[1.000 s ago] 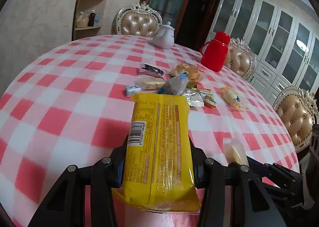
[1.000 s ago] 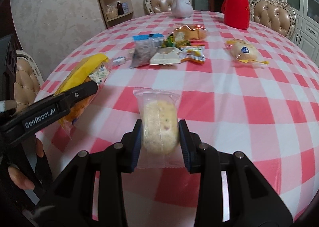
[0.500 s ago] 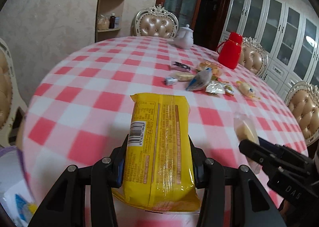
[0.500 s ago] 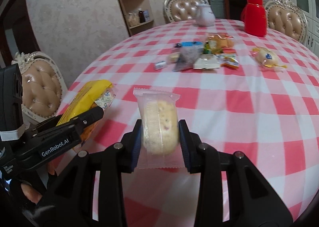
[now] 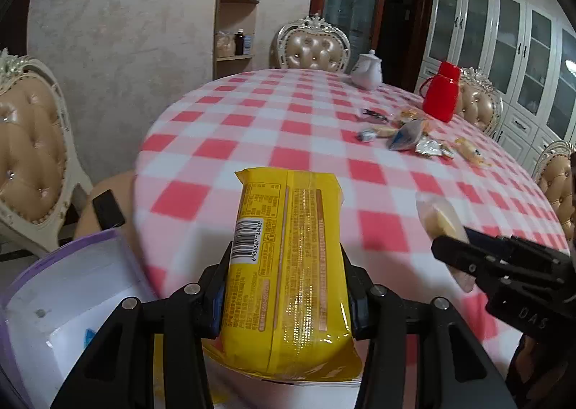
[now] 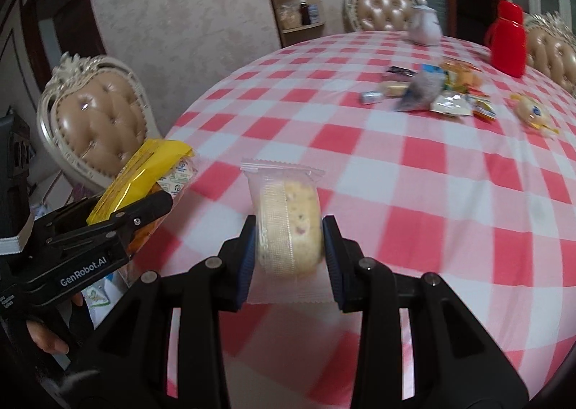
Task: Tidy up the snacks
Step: 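Carry the yellow pack and wrapped bun toward the white box, then open both tools to drop the yellow pack and bun into the box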
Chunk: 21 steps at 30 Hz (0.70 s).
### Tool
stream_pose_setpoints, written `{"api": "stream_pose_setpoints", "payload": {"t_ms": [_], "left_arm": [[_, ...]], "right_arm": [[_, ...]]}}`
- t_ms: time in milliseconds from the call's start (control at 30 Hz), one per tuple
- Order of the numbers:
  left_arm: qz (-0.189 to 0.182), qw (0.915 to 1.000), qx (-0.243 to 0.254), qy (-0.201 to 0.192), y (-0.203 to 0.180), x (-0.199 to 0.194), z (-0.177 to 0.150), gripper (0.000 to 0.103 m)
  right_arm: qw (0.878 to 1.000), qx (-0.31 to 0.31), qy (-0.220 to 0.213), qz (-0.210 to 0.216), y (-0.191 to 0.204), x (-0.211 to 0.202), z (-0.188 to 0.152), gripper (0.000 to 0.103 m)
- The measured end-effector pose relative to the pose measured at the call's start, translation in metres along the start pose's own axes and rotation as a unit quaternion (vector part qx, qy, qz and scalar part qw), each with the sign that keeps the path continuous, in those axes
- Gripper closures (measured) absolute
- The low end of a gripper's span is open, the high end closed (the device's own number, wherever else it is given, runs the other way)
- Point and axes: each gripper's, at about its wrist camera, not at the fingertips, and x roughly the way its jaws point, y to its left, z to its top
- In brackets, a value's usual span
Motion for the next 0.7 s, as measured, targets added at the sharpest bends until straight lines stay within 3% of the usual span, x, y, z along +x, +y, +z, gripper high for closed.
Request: {"api": "stream_pose_setpoints", "payload": {"t_ms": [200,467,700], "left_arm": [[0.032,0.9995,0.003,0.005,0.032,-0.017,-0.018,0.054],[0.064,0.9976,-0.019,-0.016,0.075,-0.038,-0.014,0.054],[0.082,0.9957,-0.036,0.022,0.122,-0.038,-0.022,0.054]], "right_arm": [[0.999,-0.042,0.006,0.024,0.047,0.000,-0.006,0.064],[0.992,-0.110,0.030,0.058,0.113,0.014,-0.025,0.064],[0.984,-0.148,0.057,0.085,0.149,0.025,-0.042,0.064]]}}
